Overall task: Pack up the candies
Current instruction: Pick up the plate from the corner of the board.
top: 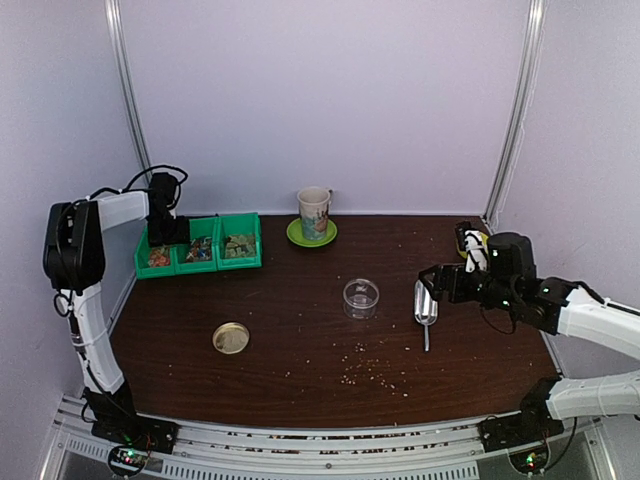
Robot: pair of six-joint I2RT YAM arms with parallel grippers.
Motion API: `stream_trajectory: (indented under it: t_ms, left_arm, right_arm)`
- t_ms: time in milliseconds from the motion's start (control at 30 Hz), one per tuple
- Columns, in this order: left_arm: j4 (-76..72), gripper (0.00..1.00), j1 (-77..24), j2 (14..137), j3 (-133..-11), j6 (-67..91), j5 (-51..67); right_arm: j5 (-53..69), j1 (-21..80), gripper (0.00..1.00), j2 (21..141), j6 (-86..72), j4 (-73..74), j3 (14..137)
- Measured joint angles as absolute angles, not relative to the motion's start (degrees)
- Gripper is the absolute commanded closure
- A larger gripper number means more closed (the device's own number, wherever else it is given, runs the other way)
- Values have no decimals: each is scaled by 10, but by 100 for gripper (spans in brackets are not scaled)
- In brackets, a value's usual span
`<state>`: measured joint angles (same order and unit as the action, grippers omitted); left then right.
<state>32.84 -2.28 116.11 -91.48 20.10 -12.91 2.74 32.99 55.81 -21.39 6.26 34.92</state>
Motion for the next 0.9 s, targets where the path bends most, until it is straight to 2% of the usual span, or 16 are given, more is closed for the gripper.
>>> stream_trajectory:
  t_ms: [567,767,900]
  left_arm:
    - [331,57,-23,1206,-941,237,-126]
    - [330,73,-23,1205,-926,263,-116]
    - [328,73,-23,1196,-909,272,-103]
  right_arm:
    - [15,353,6,558,-211,40,341]
    - [12,357,6,566,-211,31,341]
    - [12,358,6,572,-212,31,341]
